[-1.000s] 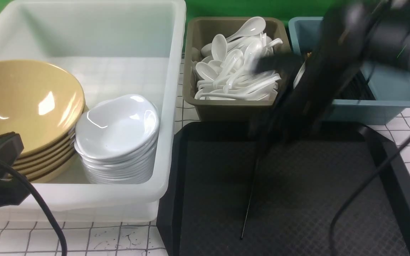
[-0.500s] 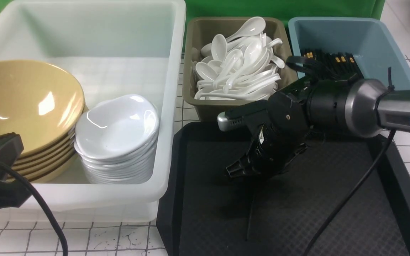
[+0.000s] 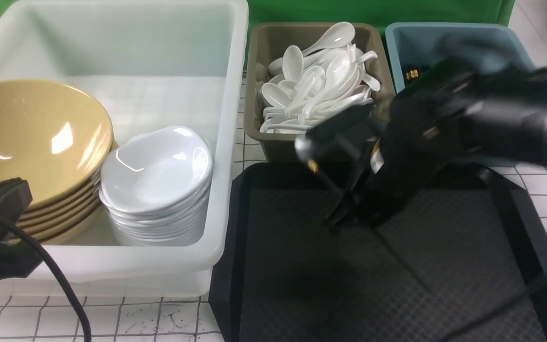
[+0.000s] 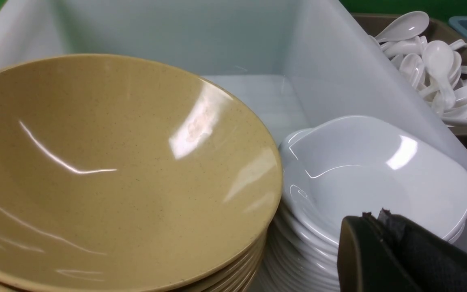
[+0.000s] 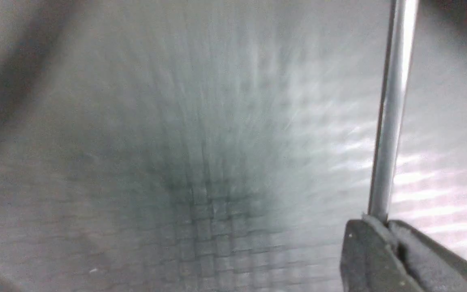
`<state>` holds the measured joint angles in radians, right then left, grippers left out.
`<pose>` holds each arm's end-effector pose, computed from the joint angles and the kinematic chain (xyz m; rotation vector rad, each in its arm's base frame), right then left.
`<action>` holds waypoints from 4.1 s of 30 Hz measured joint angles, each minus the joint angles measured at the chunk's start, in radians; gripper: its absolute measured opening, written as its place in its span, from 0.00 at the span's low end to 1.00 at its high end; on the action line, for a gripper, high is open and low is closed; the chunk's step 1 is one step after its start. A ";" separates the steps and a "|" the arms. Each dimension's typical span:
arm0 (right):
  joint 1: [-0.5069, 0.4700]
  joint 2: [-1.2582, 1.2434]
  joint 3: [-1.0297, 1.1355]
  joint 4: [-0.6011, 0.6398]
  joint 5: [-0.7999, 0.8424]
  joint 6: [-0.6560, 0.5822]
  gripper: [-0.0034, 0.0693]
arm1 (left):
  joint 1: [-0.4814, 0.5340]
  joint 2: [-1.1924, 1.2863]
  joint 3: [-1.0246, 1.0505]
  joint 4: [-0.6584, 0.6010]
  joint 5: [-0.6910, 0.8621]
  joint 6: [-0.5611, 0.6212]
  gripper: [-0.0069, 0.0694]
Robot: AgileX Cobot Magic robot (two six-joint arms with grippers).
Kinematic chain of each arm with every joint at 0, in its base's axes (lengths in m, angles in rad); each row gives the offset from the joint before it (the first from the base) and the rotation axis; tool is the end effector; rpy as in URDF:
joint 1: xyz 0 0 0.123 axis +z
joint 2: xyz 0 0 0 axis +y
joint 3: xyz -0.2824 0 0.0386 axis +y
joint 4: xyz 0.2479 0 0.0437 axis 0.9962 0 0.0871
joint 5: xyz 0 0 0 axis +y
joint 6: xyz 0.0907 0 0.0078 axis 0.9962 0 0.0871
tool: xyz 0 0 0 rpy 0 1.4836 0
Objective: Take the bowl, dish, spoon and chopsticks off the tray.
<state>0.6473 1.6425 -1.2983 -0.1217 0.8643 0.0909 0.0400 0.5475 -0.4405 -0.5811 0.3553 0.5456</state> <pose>0.2814 0.2022 0.2778 -0.8110 2.5570 0.0826 0.1155 -0.0128 0.2917 0.0874 1.8863 -0.1586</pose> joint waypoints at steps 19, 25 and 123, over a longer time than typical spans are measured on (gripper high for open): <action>-0.522 0.284 -0.173 -0.208 -0.621 0.335 0.26 | 0.000 0.000 0.000 -0.001 -0.004 0.000 0.08; -0.512 0.244 -0.276 -0.198 -0.307 0.265 0.43 | 0.000 0.000 0.000 -0.001 -0.004 0.000 0.08; -0.596 -1.654 1.327 0.080 -0.559 -0.098 0.13 | -0.012 -0.505 0.326 0.326 -0.130 -0.296 0.08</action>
<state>0.0513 -0.0119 0.0291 -0.0420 0.3052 -0.0075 0.0279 0.0423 -0.1141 -0.2549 0.2255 0.2501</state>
